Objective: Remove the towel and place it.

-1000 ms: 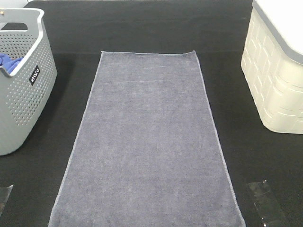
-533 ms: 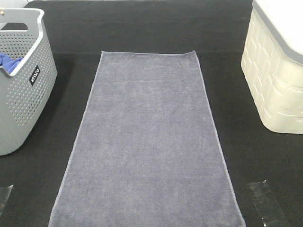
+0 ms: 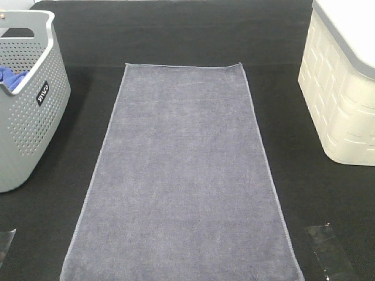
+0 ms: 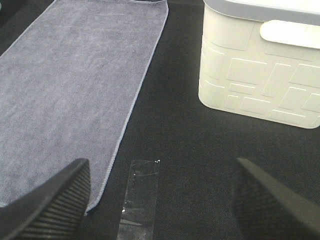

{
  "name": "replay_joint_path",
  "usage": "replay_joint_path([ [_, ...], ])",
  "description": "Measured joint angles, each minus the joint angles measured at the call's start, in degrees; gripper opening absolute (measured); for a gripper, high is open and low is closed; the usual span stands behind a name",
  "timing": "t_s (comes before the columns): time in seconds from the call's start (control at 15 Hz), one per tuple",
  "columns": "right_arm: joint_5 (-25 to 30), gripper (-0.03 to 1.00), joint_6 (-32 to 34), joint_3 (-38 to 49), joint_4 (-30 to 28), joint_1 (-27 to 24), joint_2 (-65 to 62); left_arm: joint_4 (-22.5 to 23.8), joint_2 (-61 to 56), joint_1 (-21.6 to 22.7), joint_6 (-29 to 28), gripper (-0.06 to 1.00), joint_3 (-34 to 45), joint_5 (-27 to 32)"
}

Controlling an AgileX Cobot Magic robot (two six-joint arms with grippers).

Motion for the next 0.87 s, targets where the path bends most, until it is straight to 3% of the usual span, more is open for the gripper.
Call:
replay_joint_path([
  [0.87, 0.0, 0.73, 0.0, 0.0, 0.6, -2.6, 0.0, 0.0, 0.0, 0.0, 0.0, 0.74, 0.0, 0.0],
])
